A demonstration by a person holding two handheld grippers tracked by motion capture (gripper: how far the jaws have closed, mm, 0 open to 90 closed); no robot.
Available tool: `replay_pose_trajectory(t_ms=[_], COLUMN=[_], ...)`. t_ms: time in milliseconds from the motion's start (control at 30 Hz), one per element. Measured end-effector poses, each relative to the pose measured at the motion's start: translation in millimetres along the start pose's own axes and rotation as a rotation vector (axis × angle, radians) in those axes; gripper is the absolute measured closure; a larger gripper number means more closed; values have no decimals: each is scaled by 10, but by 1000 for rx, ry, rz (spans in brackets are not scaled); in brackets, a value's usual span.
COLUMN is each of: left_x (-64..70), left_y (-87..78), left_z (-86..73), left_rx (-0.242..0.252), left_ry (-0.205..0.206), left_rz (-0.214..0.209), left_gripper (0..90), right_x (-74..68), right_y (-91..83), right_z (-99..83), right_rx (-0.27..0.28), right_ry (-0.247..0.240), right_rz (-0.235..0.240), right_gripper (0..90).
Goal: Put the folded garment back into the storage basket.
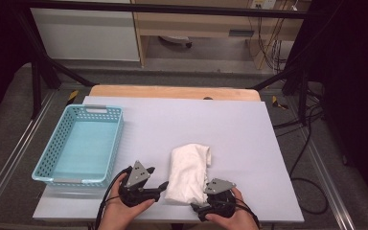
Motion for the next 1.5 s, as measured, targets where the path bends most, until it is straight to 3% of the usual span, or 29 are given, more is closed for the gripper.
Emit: replay_pose_trajectory(t_ms=[133, 233, 300, 367, 433, 567, 800, 867, 933, 1100, 1233, 1333, 1500], left_x=[-33, -56, -61, -68, -77, -96, -105, -106, -115, -234, -327, -379, -408], left_y=[-2, 1, 1, 2, 6, 14, 3, -2, 38, 189, 308, 370, 500], left_z=[-3, -5, -5, -4, -3, 1, 28, 64, 120, 274, 353, 401, 487], left_rx=[0, 0, 0, 4, 9, 21, 51, 100, 121, 102, 76, 66, 55], left_ry=[-2, -3, -3, -2, 0, 3, -12, -32, -23, -68, -62, -118, -102], left_rz=[13, 21, 22, 27, 28, 42, 76, 62, 54, 64, 70, 89, 117], left_gripper=[317, 312, 311, 305, 301, 269, 200, 183, 164, 132, 145, 170, 168], right_x=[24, 80, 89, 117, 121, 132, 114, 112, 116, 122, 136, 127, 132], right_y=[-17, -53, -59, -74, -73, -51, -84, -119, -116, -91, -90, -90, -91], right_z=[2, -9, -13, -20, -24, -29, -19, -22, -25, -40, -44, -36, -34], right_rx=[2, 18, 22, 36, 40, 67, 52, 52, 54, 52, 54, 46, 44], right_ry=[11, 22, 21, 21, 26, 21, 13, 16, 18, 19, 25, 10, -1], right_rz=[-10, -17, -18, -12, -11, -5, 17, 22, 21, 16, 26, 18, 21], right_gripper=[219, 379, 427, 599, 633, 796, 818, 818, 818, 815, 812, 810, 809])
Point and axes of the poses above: each handheld gripper's, and its own axes: y roughly forward along the jaws, z roughly out of its top, x roughly to its right, the point moved 1 cm from there along y, roughly forward along the jaws, and after that the axes turned 3 degrees about x, right-handed, at the moved point
